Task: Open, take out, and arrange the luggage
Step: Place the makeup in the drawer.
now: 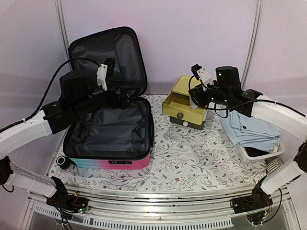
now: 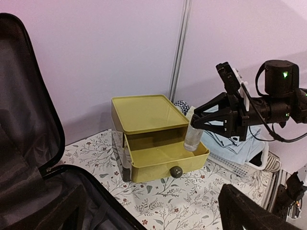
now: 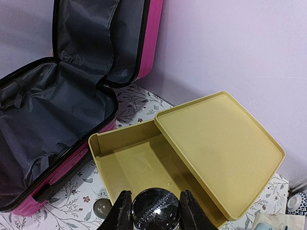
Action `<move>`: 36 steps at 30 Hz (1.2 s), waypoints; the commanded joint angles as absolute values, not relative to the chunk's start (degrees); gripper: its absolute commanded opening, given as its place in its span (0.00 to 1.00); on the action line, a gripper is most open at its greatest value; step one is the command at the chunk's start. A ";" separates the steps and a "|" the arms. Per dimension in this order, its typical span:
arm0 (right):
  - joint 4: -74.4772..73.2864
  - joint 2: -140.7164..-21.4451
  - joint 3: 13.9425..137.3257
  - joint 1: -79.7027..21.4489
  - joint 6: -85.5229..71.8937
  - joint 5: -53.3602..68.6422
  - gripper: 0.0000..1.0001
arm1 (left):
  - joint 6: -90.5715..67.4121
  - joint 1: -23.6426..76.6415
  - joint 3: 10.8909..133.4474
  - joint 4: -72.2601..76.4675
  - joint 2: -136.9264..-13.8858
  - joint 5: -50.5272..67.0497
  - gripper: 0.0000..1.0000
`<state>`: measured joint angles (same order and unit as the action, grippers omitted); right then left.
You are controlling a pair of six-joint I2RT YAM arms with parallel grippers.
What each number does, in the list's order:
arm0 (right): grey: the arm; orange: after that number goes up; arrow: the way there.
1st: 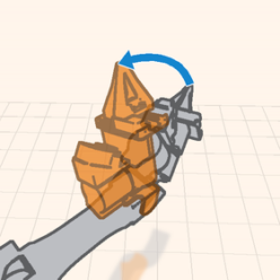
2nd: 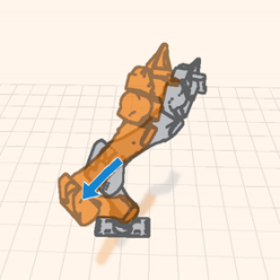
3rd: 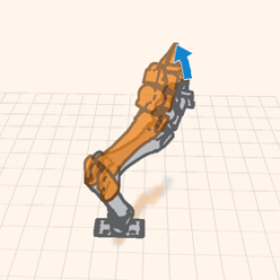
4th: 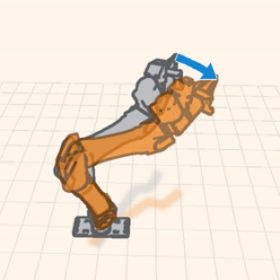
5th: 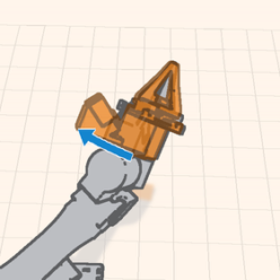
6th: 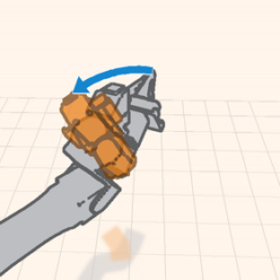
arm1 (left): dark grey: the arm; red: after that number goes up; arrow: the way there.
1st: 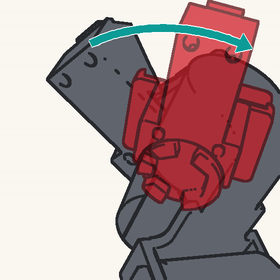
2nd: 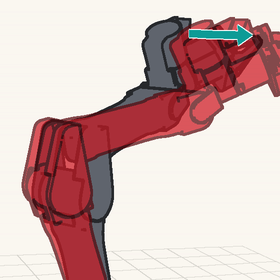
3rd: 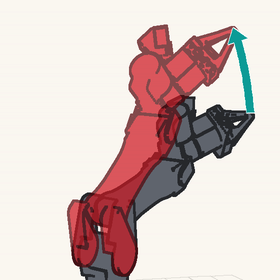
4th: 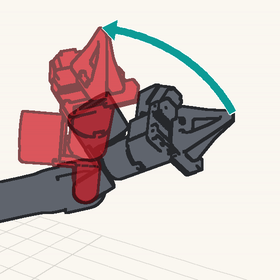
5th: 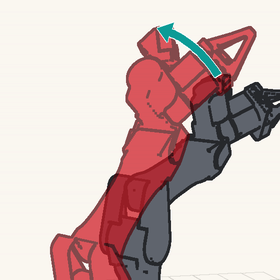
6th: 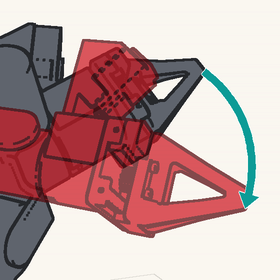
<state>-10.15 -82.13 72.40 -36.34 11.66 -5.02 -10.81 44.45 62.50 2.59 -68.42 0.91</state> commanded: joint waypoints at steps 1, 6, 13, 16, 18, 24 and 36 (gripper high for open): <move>-10.31 -83.52 75.23 -36.50 12.39 -5.49 0.03 | -11.17 43.04 62.05 1.28 -67.76 1.90 0.98; -11.62 -84.95 76.86 -36.50 12.75 -5.25 0.02 | -11.25 42.25 62.23 0.47 -67.69 2.43 0.98; -13.42 -87.07 79.32 -36.58 12.82 -4.22 0.02 | -11.55 41.71 61.84 -0.79 -66.52 2.41 0.98; -14.78 -88.11 80.85 -36.73 12.91 -4.78 0.02 | -11.89 41.59 61.41 -1.41 -65.74 2.49 0.98; -15.38 -88.67 81.69 -36.92 12.77 -5.73 0.02 | -12.16 41.57 60.99 -1.78 -65.17 2.68 0.98; -16.97 -90.07 84.01 -37.19 13.56 -8.55 0.02 | -12.38 41.48 60.38 -3.99 -63.21 2.77 0.98; -23.42 -94.38 89.66 -37.29 18.86 -14.17 0.02 | -12.46 41.04 57.54 -4.20 -60.03 2.29 0.98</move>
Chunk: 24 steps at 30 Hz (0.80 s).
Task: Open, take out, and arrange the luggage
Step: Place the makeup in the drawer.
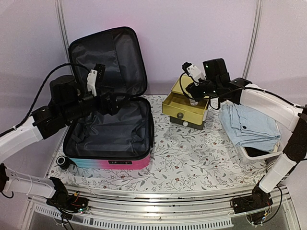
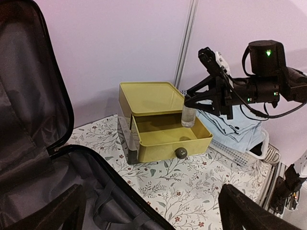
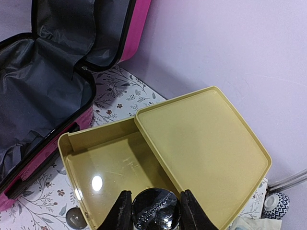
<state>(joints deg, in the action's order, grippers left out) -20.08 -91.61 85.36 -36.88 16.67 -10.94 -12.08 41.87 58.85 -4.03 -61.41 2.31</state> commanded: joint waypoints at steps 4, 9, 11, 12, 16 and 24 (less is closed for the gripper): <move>-26.94 -97.06 91.97 -37.49 19.55 -16.73 0.02 | -13.06 41.04 56.53 -4.79 -58.57 1.72 0.98; -29.51 -101.22 94.48 -37.93 22.69 -21.51 0.02 | -13.96 41.03 55.03 -5.44 -56.47 1.05 0.98; -29.96 -103.14 95.70 -38.11 24.17 -22.46 0.02 | -14.04 41.04 54.70 -5.61 -55.97 0.91 0.98; -29.97 -104.05 96.28 -38.19 24.50 -22.65 0.03 | -14.06 41.00 54.72 -5.70 -55.84 0.83 0.98; -30.81 -107.68 98.82 -38.54 26.05 -19.95 0.08 | -13.61 40.97 55.37 -6.18 -56.12 0.92 0.98; -29.35 -106.87 100.81 -39.07 24.17 -12.38 0.54 | -13.23 40.94 57.53 -7.11 -58.32 1.94 0.98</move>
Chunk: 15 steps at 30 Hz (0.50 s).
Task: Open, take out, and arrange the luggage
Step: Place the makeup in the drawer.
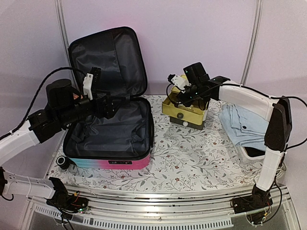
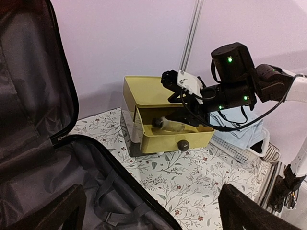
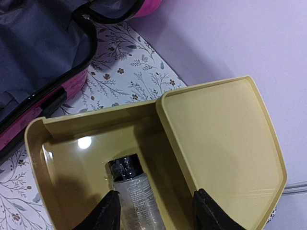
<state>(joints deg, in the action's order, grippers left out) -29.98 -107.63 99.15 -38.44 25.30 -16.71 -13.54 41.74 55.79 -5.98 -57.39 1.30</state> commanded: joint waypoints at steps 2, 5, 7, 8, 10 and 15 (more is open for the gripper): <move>-29.11 -105.94 100.90 -39.03 23.59 -11.21 0.55 | -13.27 40.96 57.86 -6.98 -58.75 2.16 0.98; -29.22 -104.63 100.82 -39.02 23.39 -10.25 0.56 | -13.32 40.96 58.39 -6.97 -59.30 2.37 0.98; -29.74 -103.75 100.81 -39.07 23.31 -9.66 0.56 | -13.48 40.95 58.57 -6.95 -59.68 2.51 0.98; -30.02 -102.96 100.81 -39.06 23.17 -8.95 0.56 | -13.57 40.96 58.62 -6.94 -59.76 2.61 0.98; -30.01 -101.06 100.09 -39.07 22.97 -5.94 0.52 | -13.90 40.95 58.62 -6.69 -59.98 2.72 0.98; -27.84 -94.33 94.46 -39.03 23.30 8.63 0.46 | -14.92 40.92 58.33 -6.26 -60.44 3.07 0.98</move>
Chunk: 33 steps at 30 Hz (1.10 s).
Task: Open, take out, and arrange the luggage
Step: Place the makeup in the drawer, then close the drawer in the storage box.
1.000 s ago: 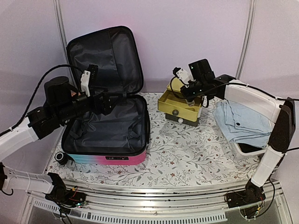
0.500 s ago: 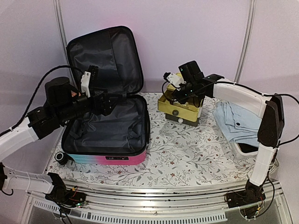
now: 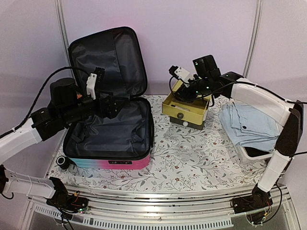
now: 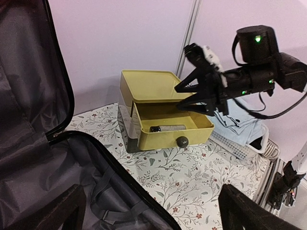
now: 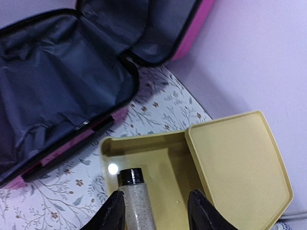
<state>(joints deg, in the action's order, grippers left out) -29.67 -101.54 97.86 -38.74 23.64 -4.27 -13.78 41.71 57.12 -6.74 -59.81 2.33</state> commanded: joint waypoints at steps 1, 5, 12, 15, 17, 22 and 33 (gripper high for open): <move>-27.75 -93.17 93.09 -39.04 23.60 11.74 0.46 | -15.13 40.92 58.21 -6.13 -60.47 3.17 0.98; -29.10 -90.19 88.47 -39.06 25.71 22.88 0.42 | -15.67 40.96 57.84 -5.74 -60.78 3.48 0.98; -33.88 -87.55 83.51 -39.03 26.03 25.38 0.35 | -16.12 40.95 57.93 -5.29 -61.30 3.63 0.98; -35.69 -86.29 81.09 -39.02 27.26 24.74 0.33 | -16.38 40.95 57.99 -5.10 -61.73 3.89 0.98; -36.19 -85.79 79.59 -39.03 27.54 23.38 0.33 | -16.63 40.96 58.05 -5.00 -61.99 4.06 0.98; -36.06 -85.68 77.87 -39.02 26.95 17.61 0.31 | -17.13 40.95 58.23 -4.92 -62.50 4.10 0.98; -33.99 -87.90 78.06 -37.98 24.09 11.64 0.26 | -17.51 40.96 58.62 -4.09 -63.36 4.14 0.98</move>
